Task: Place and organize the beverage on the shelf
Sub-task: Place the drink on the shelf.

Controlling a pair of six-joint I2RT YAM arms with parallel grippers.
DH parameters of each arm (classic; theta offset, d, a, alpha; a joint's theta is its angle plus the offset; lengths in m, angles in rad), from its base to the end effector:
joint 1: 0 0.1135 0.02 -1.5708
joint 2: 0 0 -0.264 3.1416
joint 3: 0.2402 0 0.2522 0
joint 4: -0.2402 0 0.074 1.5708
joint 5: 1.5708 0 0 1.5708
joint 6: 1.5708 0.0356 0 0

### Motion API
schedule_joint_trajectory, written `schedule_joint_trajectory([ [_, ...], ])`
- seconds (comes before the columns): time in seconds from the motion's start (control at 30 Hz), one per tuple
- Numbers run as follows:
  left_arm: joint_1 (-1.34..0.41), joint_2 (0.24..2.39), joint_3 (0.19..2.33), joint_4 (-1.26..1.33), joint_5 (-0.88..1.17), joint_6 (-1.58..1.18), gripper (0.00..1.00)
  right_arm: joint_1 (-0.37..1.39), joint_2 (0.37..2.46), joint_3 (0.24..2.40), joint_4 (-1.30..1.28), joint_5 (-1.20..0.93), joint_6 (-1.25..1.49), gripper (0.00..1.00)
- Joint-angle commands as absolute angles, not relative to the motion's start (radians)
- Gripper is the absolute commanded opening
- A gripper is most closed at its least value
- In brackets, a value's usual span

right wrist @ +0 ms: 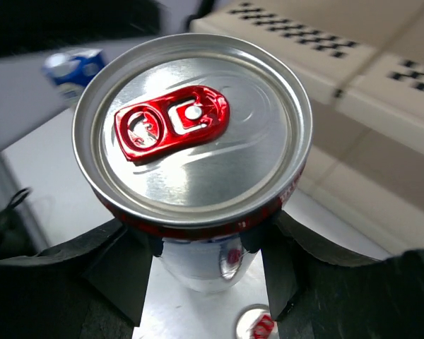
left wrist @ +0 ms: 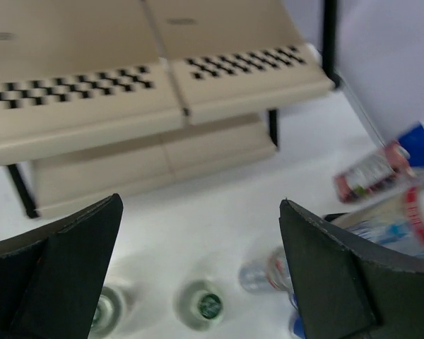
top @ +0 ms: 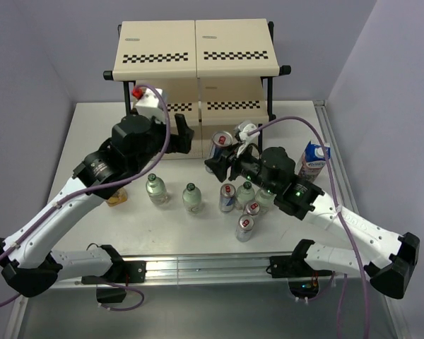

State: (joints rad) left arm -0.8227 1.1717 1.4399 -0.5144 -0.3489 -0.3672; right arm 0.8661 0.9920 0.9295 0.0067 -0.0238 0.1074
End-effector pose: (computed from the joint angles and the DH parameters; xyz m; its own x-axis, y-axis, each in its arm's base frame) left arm 0.1735 -0.1691 0.4533 -0.3211 -0.1500 -0.9351 0.3729 0.8876 -0.2704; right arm 0.1504 0.1782 0.3730 -0.1192 0.0252 -0.9925 -0.7686 0.6305 0.1084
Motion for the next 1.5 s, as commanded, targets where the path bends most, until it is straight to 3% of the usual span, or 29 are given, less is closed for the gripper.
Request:
schedule_joint_trajectory([
  [0.0,-0.741,1.097,1.431,-0.493,-0.463,-0.382,0.99,0.804,0.992,0.983,0.124,0.098,0.112,0.0],
  [0.23,-0.713,1.02,1.431,-0.587,-0.379,-0.339,1.0,0.62,1.104,1.055,0.173,0.219,0.068,0.0],
  [0.63,-0.712,0.634,1.045,-0.425,-0.374,-0.314,0.99,0.477,1.341,1.158,0.379,0.288,0.028,0.0],
  [0.93,-0.701,0.62,1.002,-0.41,-0.308,-0.296,1.0,0.457,1.508,1.252,0.42,0.339,-0.017,0.0],
  [1.47,-0.577,0.603,0.956,-0.382,-0.175,-0.307,1.0,0.434,1.606,1.278,0.377,0.472,0.072,0.0],
])
